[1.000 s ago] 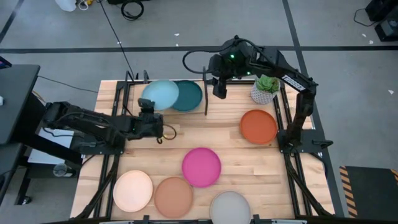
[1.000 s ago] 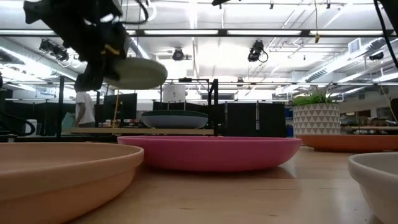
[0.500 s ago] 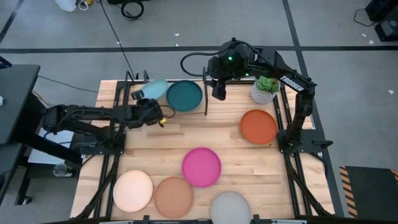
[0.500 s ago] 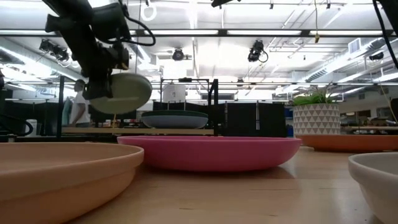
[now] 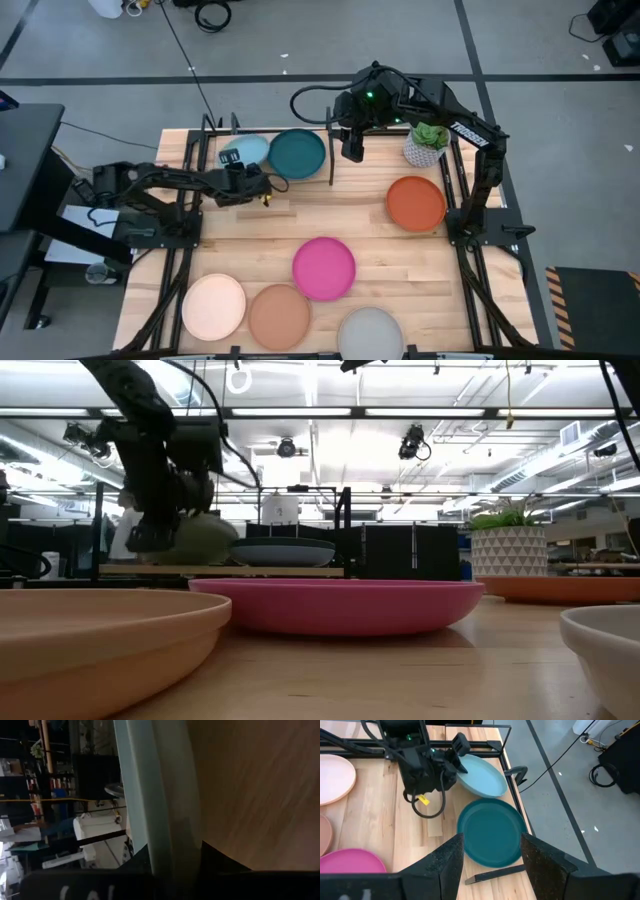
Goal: Place and stack plates onto a shelf
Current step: Put the light blue plate on the shelf, then stack the gray plate on top of the light blue plate on the shelf
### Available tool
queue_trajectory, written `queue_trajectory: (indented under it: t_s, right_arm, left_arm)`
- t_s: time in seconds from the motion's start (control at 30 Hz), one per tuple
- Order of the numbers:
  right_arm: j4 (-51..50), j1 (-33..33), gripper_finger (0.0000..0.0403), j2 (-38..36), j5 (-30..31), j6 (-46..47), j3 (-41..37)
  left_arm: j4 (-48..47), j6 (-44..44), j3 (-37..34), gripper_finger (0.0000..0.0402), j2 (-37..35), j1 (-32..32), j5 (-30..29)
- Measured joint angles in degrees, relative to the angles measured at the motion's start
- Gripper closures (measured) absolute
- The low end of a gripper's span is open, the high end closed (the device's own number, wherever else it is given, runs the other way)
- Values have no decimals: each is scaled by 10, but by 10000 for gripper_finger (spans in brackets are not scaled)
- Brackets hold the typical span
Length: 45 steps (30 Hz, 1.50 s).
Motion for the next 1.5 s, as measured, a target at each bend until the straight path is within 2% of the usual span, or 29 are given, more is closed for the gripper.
queue_trajectory:
  t_s: [0.2,0.33,0.5,0.63,0.7,0.83,0.97,1.1,1.2,1.3,1.5]
  right_arm:
    - [0,0,202,0,0,-1,0]
    - [0,0,202,0,0,-2,0]
    - [0,0,202,0,0,-2,0]
    - [-1,0,202,0,0,0,0]
    - [-1,0,202,0,-8,0,-5]
    - [-2,9,202,0,-55,0,-53]
    - [4,44,202,0,-59,-2,-135]
    - [16,89,202,-8,-56,0,-219]
    - [46,122,202,-21,-56,27,-273]
    - [66,158,202,-27,-63,54,-323]
    - [137,237,202,-27,-75,95,-424]
  left_arm:
    - [-7,-1,0,290,23,-3,3]
    - [-9,0,0,246,3,-16,38]
    - [-4,-4,0,203,-44,-34,157]
    - [10,-7,0,193,-90,-55,232]
    - [32,-8,0,194,-111,-70,294]
    - [112,-1,0,202,-128,-101,426]
    - [202,57,0,210,-126,-134,521]
    - [374,132,-38,218,-122,-162,597]
    - [475,176,-83,221,-122,-172,623]
    - [561,179,-129,221,-124,-173,626]
    - [724,176,-213,221,-124,-173,675]
